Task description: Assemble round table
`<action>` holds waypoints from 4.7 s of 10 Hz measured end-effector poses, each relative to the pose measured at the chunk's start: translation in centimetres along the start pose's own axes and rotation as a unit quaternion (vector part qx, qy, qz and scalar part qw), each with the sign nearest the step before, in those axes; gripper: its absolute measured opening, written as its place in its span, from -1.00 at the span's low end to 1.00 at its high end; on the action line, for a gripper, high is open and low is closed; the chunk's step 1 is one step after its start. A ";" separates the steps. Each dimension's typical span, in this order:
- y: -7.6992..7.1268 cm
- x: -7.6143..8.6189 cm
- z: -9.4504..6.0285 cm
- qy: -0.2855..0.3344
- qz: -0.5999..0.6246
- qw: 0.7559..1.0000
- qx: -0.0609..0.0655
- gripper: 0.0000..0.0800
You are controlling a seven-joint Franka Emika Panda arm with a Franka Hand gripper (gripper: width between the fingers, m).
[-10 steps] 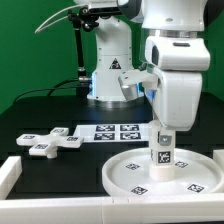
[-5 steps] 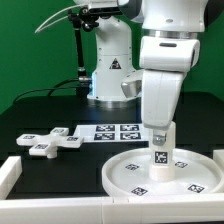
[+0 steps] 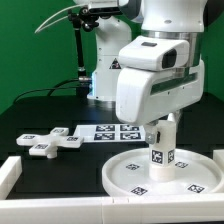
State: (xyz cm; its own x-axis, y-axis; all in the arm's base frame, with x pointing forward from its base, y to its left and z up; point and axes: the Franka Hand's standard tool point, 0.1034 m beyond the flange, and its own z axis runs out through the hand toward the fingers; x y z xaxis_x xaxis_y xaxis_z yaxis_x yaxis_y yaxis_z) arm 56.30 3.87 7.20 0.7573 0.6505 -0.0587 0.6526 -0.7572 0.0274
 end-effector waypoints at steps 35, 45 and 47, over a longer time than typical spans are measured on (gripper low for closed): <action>0.0 0.5 -0.5 -0.024 0.864 0.487 0.127 0.62; 0.7 0.9 -1.2 0.031 0.533 0.840 0.097 0.62; 0.7 0.9 -1.2 0.038 0.470 0.877 0.094 0.62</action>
Offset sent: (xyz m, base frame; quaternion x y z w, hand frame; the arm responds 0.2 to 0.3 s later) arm 0.0000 0.0000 0.0000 0.0000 0.0000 0.1296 0.9916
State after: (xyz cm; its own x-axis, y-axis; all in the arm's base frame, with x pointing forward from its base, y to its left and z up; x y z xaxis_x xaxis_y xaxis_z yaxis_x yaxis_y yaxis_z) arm 57.49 3.96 8.33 0.9627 -0.2688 -0.0315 -0.2706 -0.9527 -0.1384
